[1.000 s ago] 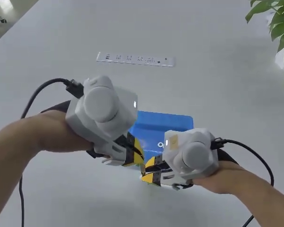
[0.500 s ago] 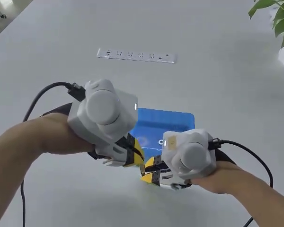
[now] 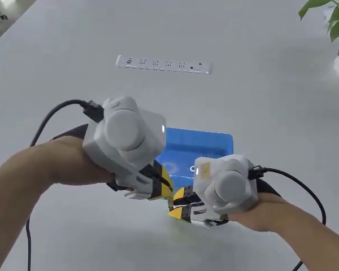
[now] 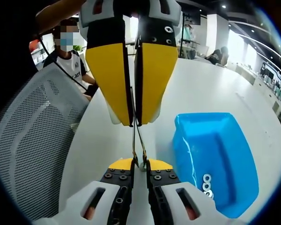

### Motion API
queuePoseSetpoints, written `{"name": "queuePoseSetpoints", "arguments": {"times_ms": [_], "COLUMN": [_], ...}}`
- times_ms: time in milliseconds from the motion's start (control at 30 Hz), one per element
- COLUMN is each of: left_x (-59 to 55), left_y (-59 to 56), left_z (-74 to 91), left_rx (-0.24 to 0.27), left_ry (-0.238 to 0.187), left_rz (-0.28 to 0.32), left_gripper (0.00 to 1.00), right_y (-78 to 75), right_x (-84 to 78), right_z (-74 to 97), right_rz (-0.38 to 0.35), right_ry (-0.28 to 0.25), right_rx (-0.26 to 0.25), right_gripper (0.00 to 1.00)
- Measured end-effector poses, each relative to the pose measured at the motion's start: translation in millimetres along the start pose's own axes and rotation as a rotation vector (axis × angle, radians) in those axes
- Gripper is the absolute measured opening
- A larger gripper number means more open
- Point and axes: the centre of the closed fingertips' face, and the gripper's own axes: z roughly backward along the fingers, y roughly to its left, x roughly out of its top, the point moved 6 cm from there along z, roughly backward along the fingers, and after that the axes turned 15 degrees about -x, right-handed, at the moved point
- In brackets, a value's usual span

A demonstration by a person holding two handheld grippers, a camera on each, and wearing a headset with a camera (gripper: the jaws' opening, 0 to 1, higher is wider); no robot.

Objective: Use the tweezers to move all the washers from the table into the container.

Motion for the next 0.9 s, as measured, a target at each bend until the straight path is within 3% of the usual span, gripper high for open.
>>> {"name": "queuePoseSetpoints", "arguments": {"times_ms": [900], "left_x": [0.2], "left_y": [2.7], "left_z": [0.1], "left_rx": [-0.006], "left_ry": [-0.004], "left_rz": [0.015], "left_gripper": [0.06], "right_y": [-0.8], "right_x": [-0.9], "right_z": [-1.7], "right_rz": [-0.018], "right_ry": [0.010], "right_rx": [0.001], "right_gripper": [0.09]}}
